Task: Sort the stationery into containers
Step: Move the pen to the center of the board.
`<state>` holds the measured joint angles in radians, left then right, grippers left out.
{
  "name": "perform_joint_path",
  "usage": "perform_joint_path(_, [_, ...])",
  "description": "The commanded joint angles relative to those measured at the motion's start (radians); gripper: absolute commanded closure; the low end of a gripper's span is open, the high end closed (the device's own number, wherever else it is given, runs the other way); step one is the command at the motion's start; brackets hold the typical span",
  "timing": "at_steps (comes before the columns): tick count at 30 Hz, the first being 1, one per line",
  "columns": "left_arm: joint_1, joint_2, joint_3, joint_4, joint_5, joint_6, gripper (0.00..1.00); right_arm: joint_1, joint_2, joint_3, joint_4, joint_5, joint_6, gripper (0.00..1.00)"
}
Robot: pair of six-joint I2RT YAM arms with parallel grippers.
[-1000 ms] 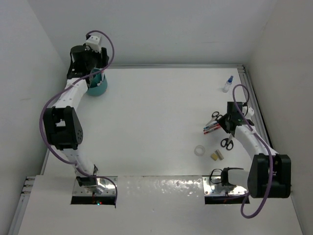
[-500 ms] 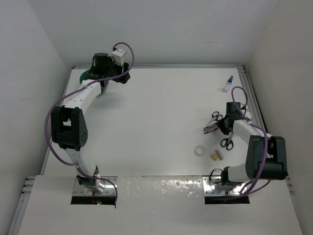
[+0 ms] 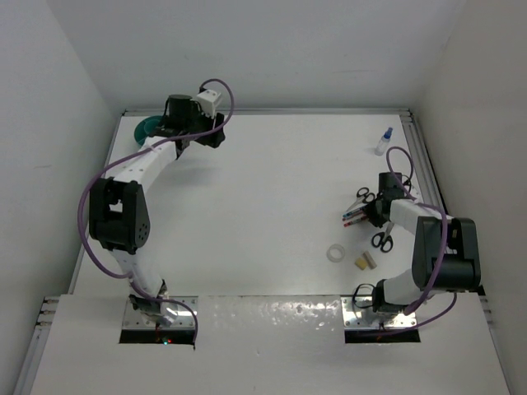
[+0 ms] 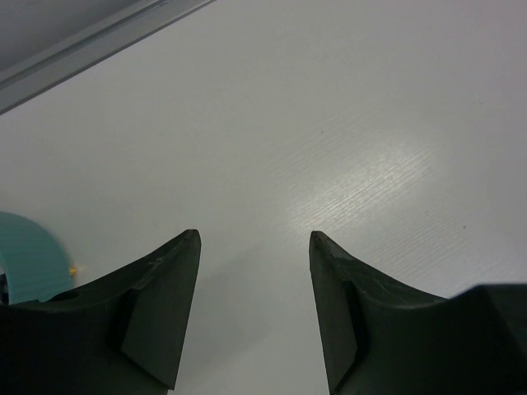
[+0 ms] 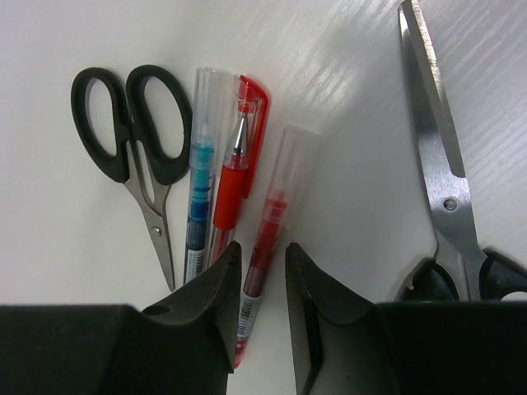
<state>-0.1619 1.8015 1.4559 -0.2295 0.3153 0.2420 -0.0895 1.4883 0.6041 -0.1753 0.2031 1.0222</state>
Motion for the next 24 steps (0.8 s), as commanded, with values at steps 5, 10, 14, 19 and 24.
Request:
perform_joint_path(5, [0.005,-0.027,0.003,0.039,-0.021,-0.001,0.47,-0.013,-0.002,-0.018,0.017,0.004,0.036,0.73])
perform_joint_path(10, [0.004,-0.027,0.004,0.047,-0.025,-0.004,0.46,-0.024,-0.014,-0.038,-0.004,0.005,0.061,0.73])
perform_joint_path(14, [0.005,-0.03,0.008,0.053,-0.027,-0.01,0.46,-0.036,-0.023,-0.059,-0.024,0.01,0.087,0.71])
perform_joint_path(19, [0.004,-0.034,0.014,0.058,-0.031,-0.01,0.46,-0.039,-0.017,-0.047,-0.065,0.007,0.073,0.72])
perform_joint_path(24, [0.005,-0.037,0.023,0.064,-0.035,-0.017,0.46,-0.042,0.013,-0.003,-0.163,0.004,0.058,0.72])
